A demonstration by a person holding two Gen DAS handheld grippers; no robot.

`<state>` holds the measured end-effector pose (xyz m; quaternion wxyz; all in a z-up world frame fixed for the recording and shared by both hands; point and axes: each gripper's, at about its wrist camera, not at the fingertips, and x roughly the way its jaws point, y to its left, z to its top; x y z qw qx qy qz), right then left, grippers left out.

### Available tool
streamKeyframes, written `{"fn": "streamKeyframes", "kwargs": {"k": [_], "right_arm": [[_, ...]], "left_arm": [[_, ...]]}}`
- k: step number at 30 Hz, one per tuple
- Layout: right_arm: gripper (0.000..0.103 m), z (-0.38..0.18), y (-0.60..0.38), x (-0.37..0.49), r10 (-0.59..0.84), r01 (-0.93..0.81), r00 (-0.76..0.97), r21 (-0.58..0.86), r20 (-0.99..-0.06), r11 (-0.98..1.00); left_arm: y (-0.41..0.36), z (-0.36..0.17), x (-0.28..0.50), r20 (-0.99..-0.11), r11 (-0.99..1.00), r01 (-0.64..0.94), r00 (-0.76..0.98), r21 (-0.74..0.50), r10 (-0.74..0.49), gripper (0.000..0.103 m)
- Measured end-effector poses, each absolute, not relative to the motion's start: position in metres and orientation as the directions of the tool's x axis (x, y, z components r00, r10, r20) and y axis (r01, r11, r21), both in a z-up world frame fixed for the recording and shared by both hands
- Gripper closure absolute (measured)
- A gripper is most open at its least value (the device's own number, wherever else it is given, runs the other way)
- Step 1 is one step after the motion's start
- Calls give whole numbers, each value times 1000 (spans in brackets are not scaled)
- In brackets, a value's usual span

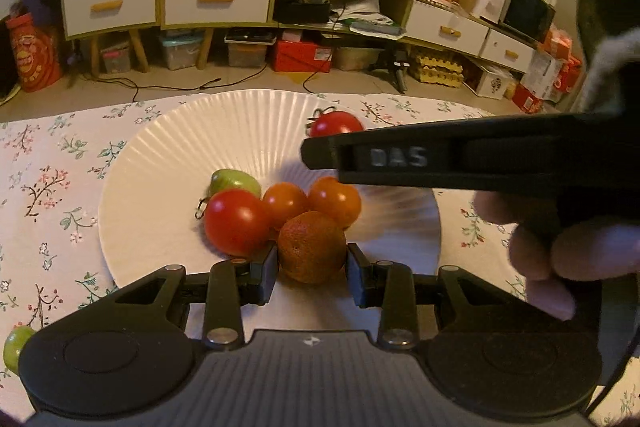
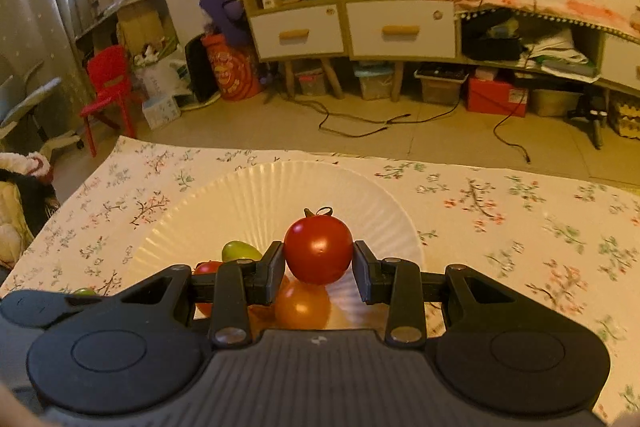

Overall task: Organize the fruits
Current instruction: 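Carry the orange and red tomato in both grippers over the white plate, then open the left gripper onto the plate while the right gripper releases its red tomato, then withdraw both open grippers from the plate back toward the fruit cluster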

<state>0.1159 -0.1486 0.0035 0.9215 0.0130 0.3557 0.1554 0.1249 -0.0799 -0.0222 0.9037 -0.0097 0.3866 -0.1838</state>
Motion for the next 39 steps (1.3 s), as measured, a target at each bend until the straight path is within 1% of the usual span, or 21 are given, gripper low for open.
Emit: {"fn": "streamKeyframes", "kwargs": {"k": [6, 14, 15, 17, 19, 20, 21, 22, 23, 27, 39], "right_arm": [[70, -5, -146, 125, 305, -284, 670, 146, -677, 948], [69, -5, -146, 128, 304, -269, 665, 161, -683, 950], [68, -5, -144, 128, 300, -266, 665, 159, -684, 951], [67, -2, -143, 128, 300, -265, 666, 159, -683, 951], [61, 2, -143, 127, 309, -268, 670, 169, -675, 949], [56, 5, -143, 126, 310, -269, 676, 168, -669, 948], [54, 7, -143, 125, 308, -270, 680, 164, -665, 949], [53, 10, -142, 123, 305, -271, 683, 158, -663, 950], [51, 12, -143, 122, 302, -271, 686, 152, -662, 950], [43, 21, -146, 114, 280, -261, 702, 129, -655, 957], [28, 33, -157, 76, 241, -223, 728, 111, -642, 968]], "left_arm": [[-76, -24, 124, -689, 932, 319, 638, -171, -344, 72], [-79, -22, 124, -681, 928, 335, 641, -165, -353, 71], [-79, -21, 123, -683, 927, 337, 640, -163, -353, 71], [-79, -20, 124, -684, 927, 341, 638, -160, -353, 67], [-79, -17, 122, -682, 926, 347, 641, -151, -352, 58], [-80, -15, 121, -679, 925, 350, 646, -144, -350, 54], [-80, -12, 119, -672, 925, 355, 653, -134, -348, 48], [-79, -10, 117, -666, 925, 359, 659, -128, -348, 45], [-79, -8, 115, -662, 924, 362, 663, -124, -349, 44], [-75, 0, 108, -651, 922, 368, 672, -120, -353, 34], [-53, 11, 75, -645, 931, 354, 690, -94, -328, 21]]}}
